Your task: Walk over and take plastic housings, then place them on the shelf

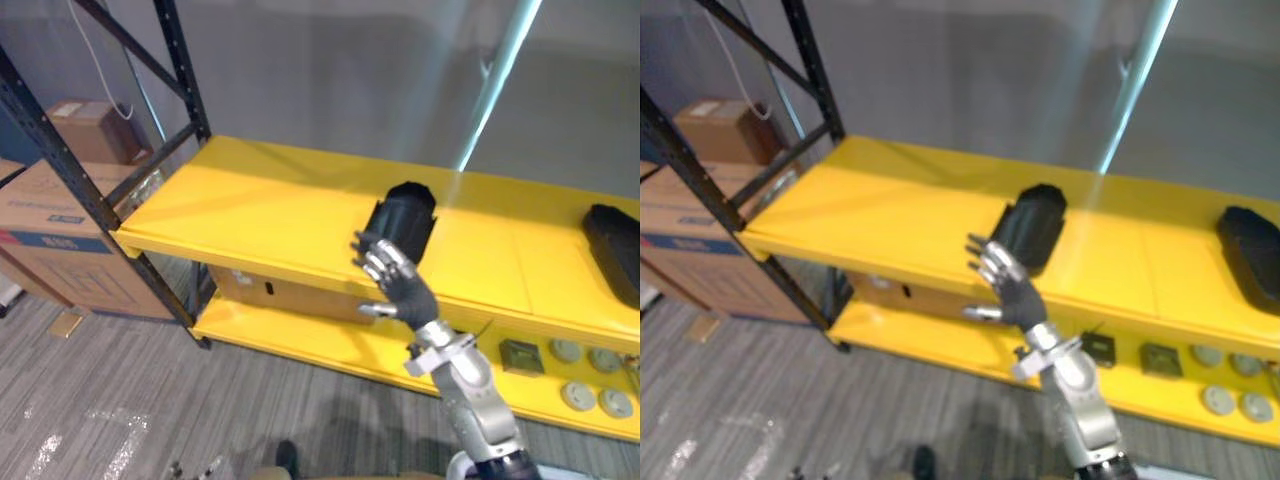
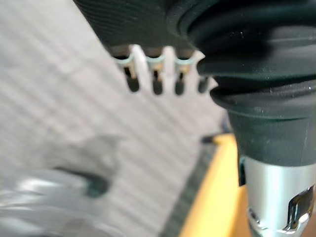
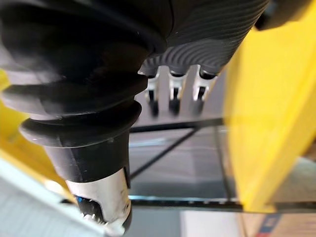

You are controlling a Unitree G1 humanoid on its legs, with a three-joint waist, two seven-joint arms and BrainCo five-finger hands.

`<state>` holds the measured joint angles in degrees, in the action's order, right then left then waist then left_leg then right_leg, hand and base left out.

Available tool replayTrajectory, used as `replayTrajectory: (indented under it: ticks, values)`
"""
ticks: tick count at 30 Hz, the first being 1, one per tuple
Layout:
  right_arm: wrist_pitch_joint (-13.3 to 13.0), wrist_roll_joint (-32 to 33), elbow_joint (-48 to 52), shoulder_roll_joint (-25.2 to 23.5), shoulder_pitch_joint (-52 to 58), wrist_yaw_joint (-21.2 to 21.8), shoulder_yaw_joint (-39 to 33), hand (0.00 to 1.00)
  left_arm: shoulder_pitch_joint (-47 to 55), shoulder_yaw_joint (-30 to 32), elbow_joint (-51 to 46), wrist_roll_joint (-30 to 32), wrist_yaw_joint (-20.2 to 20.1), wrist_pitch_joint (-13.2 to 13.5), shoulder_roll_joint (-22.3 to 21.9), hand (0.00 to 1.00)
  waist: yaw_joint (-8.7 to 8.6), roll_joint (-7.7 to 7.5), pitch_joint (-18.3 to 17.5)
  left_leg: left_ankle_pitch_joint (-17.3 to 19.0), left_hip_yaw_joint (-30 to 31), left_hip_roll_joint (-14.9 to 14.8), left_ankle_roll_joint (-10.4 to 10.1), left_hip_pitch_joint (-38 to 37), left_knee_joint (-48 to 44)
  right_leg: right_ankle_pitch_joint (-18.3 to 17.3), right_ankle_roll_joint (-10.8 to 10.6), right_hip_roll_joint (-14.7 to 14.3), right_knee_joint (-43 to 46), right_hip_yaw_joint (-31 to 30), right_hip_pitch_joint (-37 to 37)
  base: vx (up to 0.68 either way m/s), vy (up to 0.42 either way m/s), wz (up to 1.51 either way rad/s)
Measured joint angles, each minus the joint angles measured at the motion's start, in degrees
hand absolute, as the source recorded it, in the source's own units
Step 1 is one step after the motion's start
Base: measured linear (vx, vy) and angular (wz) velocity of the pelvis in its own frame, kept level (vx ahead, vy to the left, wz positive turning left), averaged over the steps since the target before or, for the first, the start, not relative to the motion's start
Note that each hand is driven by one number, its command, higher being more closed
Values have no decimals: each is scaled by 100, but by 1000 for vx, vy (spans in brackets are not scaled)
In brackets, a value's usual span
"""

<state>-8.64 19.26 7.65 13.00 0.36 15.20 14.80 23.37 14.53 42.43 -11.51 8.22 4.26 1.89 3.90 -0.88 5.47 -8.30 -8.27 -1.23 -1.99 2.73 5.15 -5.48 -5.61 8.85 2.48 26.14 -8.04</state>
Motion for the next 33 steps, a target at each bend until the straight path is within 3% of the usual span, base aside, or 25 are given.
replayTrajectory:
  ticks: [9, 14, 25, 30, 33]
  values:
    - [123, -98, -7, -43, -75, -444, 169, 100, -231, -25, 423, -158, -36, 71, 253, 0, 7, -135, 292, 44, -26, 81, 29, 26, -2, 25, -38, 67, 41, -89, 24, 45, -1, -2]
    - [119, -456, -469, -281, -460, -1070, 311, 100, -390, -470, 434, -157, -49, 202, 254, 0, 13, -13, 532, 69, -12, 144, 60, -18, -2, 21, -30, 122, 93, -106, -1, 42, 1, 3]
    - [89, -1001, -1876, -716, -1276, -2352, 124, 100, -436, -856, 474, -144, -140, 189, 266, 0, 155, 76, 759, 108, 190, 280, 79, -86, -3, -134, -73, 230, 201, 67, -145, 4, 3, 9]
    - [-2, -1107, -1994, -738, -1680, -2598, -123, 100, -453, -924, 467, -141, -243, 184, 266, 0, 171, 144, 1041, 87, 189, 271, 91, -59, -41, -197, -24, 290, 482, 25, 5, 0, 0, 0]
    - [-56, -1173, -1928, -687, -1974, -2657, -238, 100, -643, -1054, 446, -146, -249, 208, 320, 0, 149, 171, 1429, 191, 192, 275, 136, 59, -416, -334, 35, 388, 883, -80, 102, -57, 26, 7]
